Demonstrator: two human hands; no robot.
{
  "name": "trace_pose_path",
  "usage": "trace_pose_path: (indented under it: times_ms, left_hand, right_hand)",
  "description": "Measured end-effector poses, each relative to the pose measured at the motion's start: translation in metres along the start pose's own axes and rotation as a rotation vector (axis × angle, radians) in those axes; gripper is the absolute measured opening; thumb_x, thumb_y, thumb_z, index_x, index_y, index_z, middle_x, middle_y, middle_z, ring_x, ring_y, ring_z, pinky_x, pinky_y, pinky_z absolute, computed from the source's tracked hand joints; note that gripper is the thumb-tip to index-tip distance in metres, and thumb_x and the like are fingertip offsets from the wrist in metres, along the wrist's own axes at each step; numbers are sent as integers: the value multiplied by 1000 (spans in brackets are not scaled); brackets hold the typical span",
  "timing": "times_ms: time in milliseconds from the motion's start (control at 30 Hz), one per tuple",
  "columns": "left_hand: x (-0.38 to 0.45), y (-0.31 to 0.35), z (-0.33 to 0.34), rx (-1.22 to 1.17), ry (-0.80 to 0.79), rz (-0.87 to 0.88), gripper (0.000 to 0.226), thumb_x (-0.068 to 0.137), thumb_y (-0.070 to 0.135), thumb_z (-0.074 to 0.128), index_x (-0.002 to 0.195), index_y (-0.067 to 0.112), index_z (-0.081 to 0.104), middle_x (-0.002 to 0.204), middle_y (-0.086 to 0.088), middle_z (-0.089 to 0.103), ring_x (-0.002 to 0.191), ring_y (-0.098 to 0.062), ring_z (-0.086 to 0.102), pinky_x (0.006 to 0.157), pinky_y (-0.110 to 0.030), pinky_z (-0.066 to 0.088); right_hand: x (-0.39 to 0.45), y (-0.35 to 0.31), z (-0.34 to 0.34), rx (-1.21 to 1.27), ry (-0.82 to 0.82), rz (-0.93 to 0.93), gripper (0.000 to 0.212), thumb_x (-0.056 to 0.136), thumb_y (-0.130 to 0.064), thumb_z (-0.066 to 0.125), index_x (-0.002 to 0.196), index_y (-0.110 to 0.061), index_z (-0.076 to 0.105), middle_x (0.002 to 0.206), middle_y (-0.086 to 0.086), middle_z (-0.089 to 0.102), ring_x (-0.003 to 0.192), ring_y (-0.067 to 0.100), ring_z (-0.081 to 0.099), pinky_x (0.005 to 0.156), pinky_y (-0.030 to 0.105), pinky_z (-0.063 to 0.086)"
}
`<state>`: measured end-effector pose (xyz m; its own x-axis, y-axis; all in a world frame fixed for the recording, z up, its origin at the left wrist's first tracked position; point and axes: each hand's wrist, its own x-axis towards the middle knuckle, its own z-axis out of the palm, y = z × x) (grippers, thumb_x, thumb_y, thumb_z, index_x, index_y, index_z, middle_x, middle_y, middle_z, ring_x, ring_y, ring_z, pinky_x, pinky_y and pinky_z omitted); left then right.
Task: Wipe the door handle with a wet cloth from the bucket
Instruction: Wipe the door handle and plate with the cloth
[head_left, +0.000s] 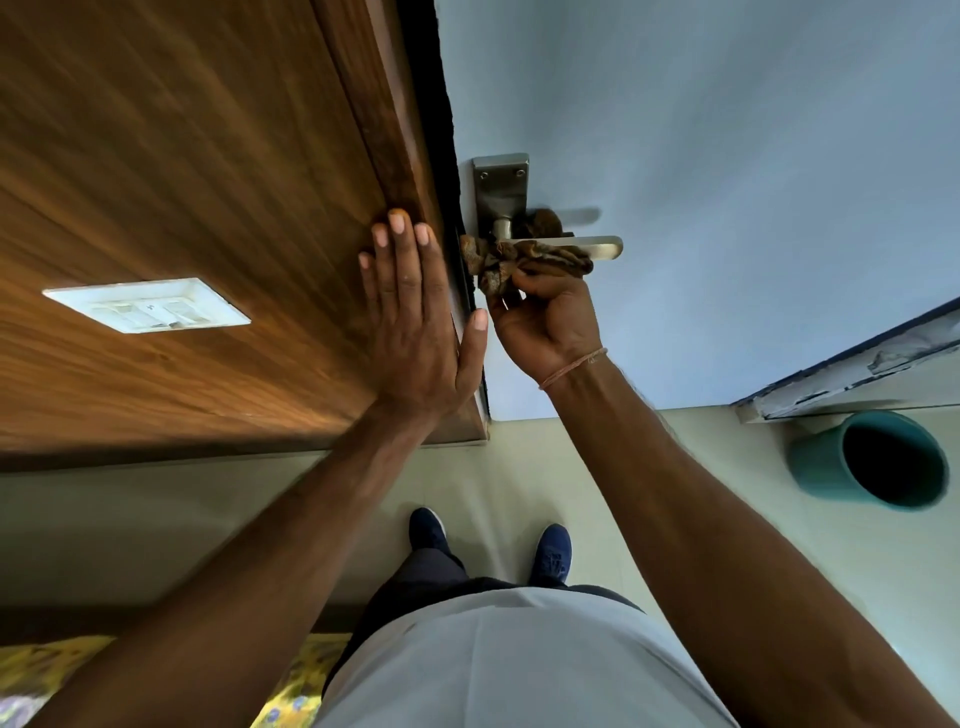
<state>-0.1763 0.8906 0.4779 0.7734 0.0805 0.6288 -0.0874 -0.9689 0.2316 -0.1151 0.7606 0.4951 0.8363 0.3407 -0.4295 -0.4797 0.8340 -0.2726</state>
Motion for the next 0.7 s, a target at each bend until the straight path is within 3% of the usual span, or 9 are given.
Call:
trace_pose_path:
  times_ms: [100, 300, 333, 433, 567, 700]
  left_hand:
    - [1, 4, 2, -23, 1, -9, 85, 104, 45, 41, 164, -11, 19, 171, -37, 23, 162, -52, 18, 135, -65, 16]
    - [-3, -6, -2, -3, -9, 32, 83, 105, 44, 40, 166, -7, 18, 173, -34, 22, 164, -49, 18, 134, -64, 18]
    - [-3, -6, -2, -1, -10, 32, 82, 106, 44, 40, 166, -7, 18, 173, -33, 22, 164, -48, 17, 134, -64, 18]
    - [-2, -3, -1, -2, -11, 20, 82, 107, 45, 38, 167, -5, 15, 174, -33, 19, 165, -48, 16, 134, -65, 18]
    - [-2, -3, -1, 2, -6, 25, 82, 107, 45, 38, 168, -4, 13, 175, -32, 19, 165, -48, 16, 135, -64, 17]
    - [-3, -4, -4, 16, -13, 36, 81, 107, 44, 38, 169, -1, 10, 175, -30, 18, 166, -46, 15, 135, -63, 18]
  right_hand:
    - [2, -3, 0, -28, -21, -18, 39, 100, 19, 35, 112, -2, 66, 115, 18, 69, 108, 31, 68, 76, 34, 65]
    - [10, -16, -3, -79, 45, -78, 53, 92, 26, 28, 112, -5, 67, 141, 30, 63, 141, 48, 54, 111, 46, 48]
    - [11, -21, -3, -57, 63, -94, 57, 90, 27, 25, 109, -8, 67, 136, 29, 64, 136, 48, 57, 110, 47, 48]
    - [12, -35, -3, -32, 105, -131, 66, 89, 28, 20, 112, -13, 66, 114, 18, 65, 108, 38, 61, 84, 40, 51]
    - [13, -44, -5, 0, 113, -164, 73, 87, 29, 16, 114, -13, 70, 101, 15, 63, 94, 31, 58, 78, 38, 49]
    - [13, -54, -11, -44, 134, -209, 74, 84, 30, 17, 116, -13, 69, 102, 15, 63, 92, 32, 59, 74, 38, 48]
